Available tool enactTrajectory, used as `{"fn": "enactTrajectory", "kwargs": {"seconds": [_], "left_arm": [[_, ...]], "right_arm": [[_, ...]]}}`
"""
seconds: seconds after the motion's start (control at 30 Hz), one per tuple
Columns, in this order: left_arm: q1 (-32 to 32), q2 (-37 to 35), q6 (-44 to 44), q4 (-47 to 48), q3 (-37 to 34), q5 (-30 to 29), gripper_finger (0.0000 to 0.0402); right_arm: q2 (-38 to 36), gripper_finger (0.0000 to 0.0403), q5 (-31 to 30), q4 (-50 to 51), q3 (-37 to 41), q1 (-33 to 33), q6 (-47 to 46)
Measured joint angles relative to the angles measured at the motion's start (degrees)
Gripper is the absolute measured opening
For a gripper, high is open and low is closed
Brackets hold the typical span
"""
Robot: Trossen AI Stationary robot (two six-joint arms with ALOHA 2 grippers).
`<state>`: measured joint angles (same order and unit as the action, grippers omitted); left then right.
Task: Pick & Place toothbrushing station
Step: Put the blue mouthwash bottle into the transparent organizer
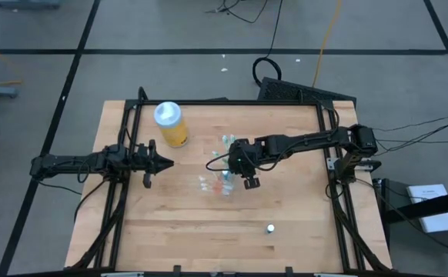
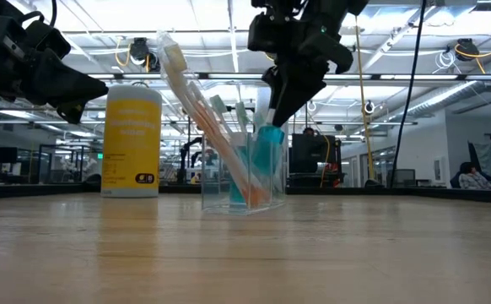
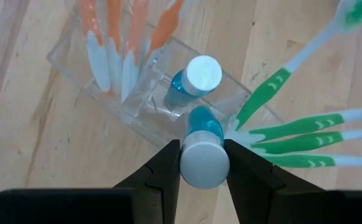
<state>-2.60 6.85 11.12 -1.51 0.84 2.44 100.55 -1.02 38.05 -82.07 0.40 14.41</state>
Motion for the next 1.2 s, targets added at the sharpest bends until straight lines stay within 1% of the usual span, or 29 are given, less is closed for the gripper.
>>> {"fn": "enactTrajectory", "kwargs": {"seconds": [0.17, 0.37, 0.87, 0.97, 1.2], "left_arm": [[0.01, -0.02, 0.01, 0.01, -0.02, 0.00, 0.0049], [0.01, -0.02, 0.01, 0.01, -0.01, 0.00, 0.0049], [-0.01, -0.02, 0.01, -0.01, -0.02, 0.00, 0.0049], [-0.01, -0.02, 0.00, 0.00, -0.01, 0.00, 0.0049], [-0.01, -0.02, 0.00, 0.01, 0.00, 0.00, 0.0049]], "right_arm": [[0.00, 0.0107, -0.11, -1.85, 1.06, 0.00, 0.20], [0.00, 0.0118, -0.15, -4.71, 2.02, 0.00, 0.44], [0.00, 0.0124, -0.17, -6.16, 2.02, 0.00, 0.28], [0.00, 0.0130, -0.16, -6.71, 2.02, 0.00, 0.26], [0.00, 0.0160, -0.35, -7.18, 2.02, 0.00, 0.24]]}}
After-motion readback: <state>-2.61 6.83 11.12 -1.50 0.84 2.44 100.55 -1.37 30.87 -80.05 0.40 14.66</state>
